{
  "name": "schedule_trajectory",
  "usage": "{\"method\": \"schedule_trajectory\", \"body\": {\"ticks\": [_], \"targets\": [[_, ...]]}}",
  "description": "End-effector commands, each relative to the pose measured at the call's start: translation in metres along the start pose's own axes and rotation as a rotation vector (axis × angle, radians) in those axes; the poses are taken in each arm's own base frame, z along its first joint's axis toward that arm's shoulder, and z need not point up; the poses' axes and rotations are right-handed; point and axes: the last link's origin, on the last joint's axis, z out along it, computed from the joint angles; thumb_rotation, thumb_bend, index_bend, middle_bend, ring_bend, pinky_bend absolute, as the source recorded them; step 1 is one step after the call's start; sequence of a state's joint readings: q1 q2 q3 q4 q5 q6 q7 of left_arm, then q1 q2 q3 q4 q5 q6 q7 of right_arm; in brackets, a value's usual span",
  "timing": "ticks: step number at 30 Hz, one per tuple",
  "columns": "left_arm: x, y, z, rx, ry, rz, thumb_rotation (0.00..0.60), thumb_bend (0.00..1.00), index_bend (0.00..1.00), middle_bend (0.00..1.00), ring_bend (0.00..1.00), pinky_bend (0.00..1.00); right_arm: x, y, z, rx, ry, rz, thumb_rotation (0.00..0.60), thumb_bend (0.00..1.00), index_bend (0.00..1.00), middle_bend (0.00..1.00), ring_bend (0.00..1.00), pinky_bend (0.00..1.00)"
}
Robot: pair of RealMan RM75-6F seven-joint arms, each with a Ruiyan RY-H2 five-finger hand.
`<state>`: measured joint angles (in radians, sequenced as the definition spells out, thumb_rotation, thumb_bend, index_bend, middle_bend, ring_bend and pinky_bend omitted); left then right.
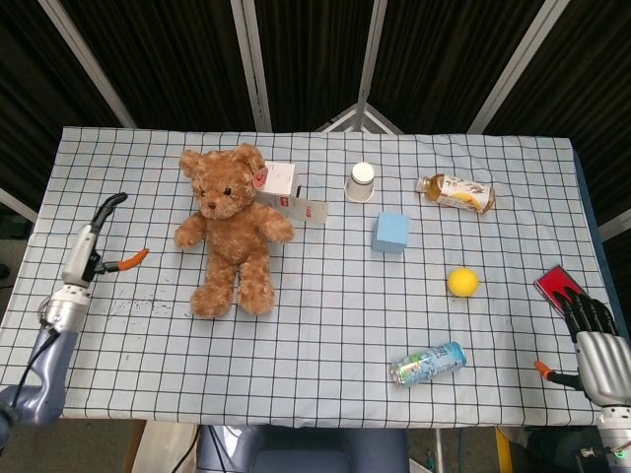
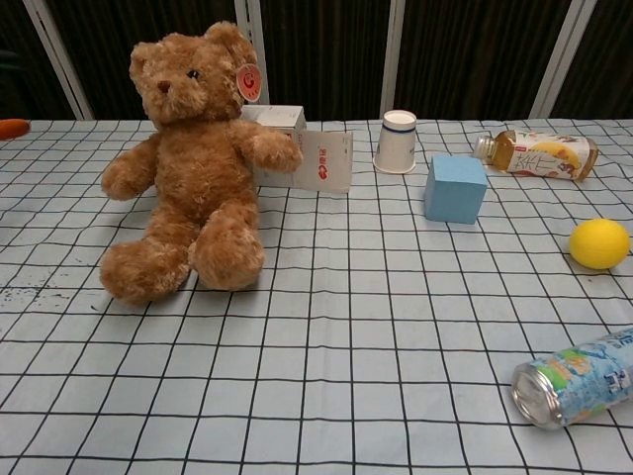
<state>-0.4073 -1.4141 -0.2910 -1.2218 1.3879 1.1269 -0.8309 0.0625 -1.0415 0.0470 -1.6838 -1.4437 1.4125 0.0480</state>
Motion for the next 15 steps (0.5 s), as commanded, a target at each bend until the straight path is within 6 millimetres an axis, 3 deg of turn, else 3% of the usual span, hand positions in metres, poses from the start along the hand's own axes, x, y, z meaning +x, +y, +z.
{"method": "schedule_trajectory", "body": {"ticks": [1, 4, 9, 12, 15], "targets": [[0.038, -0.014, -0.057, 0.047, 0.105, 0.206, 0.6, 0.33, 0.14, 0.06, 0.0, 0.0, 0.0, -0.001, -0.001, 0.004, -0.002, 0.001, 0.6, 0.13, 0.05, 0.02, 0.0, 0.0], [0.054, -0.027, -0.081, 0.107, 0.162, 0.366, 0.6, 0.33, 0.16, 0.07, 0.0, 0.0, -0.001, -0.002, -0.001, 0.011, -0.005, 0.001, 0.6, 0.13, 0.05, 0.02, 0.0, 0.0], [0.068, -0.034, -0.101, 0.196, 0.164, 0.645, 0.6, 0.35, 0.19, 0.08, 0.0, 0.0, -0.001, -0.003, 0.0, 0.014, -0.005, 0.001, 0.6, 0.13, 0.05, 0.02, 0.0, 0.0], [0.066, -0.033, -0.116, 0.257, 0.144, 0.838, 0.6, 0.36, 0.19, 0.08, 0.0, 0.0, 0.0, -0.003, 0.0, 0.013, -0.002, 0.001, 0.6, 0.13, 0.05, 0.02, 0.0, 0.0], [0.061, -0.027, -0.126, 0.298, 0.12, 0.886, 0.6, 0.36, 0.19, 0.09, 0.0, 0.0, 0.0, -0.002, 0.0, 0.012, 0.001, 0.0, 0.6, 0.13, 0.05, 0.02, 0.0, 0.0]]}}
